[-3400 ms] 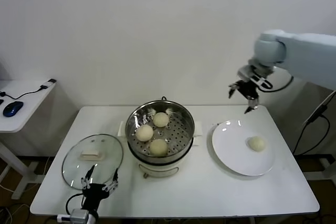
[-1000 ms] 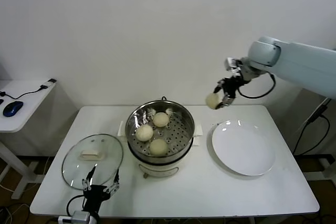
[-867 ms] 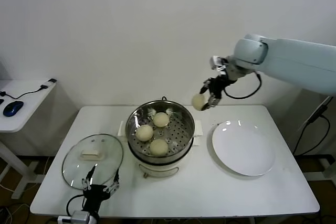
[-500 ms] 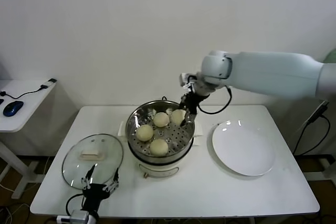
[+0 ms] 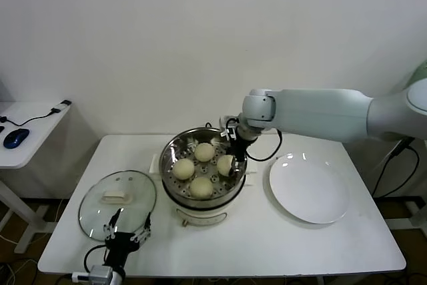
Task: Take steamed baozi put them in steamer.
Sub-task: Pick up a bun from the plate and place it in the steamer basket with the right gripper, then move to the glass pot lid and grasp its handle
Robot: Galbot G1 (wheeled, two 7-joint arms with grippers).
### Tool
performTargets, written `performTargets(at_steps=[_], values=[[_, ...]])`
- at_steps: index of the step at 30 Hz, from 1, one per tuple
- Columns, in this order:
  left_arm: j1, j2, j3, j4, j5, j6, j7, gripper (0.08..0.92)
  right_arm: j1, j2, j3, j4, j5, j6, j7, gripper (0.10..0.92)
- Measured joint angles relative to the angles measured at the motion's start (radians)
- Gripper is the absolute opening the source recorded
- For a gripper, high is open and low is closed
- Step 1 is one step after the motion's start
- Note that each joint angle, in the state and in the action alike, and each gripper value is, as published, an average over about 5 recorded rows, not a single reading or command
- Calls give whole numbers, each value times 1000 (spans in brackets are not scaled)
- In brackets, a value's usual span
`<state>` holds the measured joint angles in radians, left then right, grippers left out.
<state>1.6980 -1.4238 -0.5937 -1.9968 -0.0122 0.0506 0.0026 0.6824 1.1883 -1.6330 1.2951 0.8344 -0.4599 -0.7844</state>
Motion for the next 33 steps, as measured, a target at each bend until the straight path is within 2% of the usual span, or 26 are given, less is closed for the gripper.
performTargets(at_steps=[5, 11, 18, 24, 28, 33], values=[[-1, 1, -2, 1, -3, 0, 0, 823, -29, 18, 11, -23, -8, -2, 11, 697], [1, 2, -4, 0, -5, 0, -1, 823, -36, 26, 17, -36, -11, 20, 7, 811], [8, 2, -4, -9, -5, 0, 0, 823, 1, 13, 10, -35, 6, 79, -42, 823], [16, 7, -3, -19, -5, 2, 3, 823, 50, -33, 60, -34, 82, 115, -59, 823], [15, 8, -1, -20, -5, 6, 2, 823, 39, -77, 163, -41, 135, 128, 11, 823], [14, 12, -5, -25, -11, 13, -1, 823, -34, -129, 364, -48, 156, 131, 196, 823]])
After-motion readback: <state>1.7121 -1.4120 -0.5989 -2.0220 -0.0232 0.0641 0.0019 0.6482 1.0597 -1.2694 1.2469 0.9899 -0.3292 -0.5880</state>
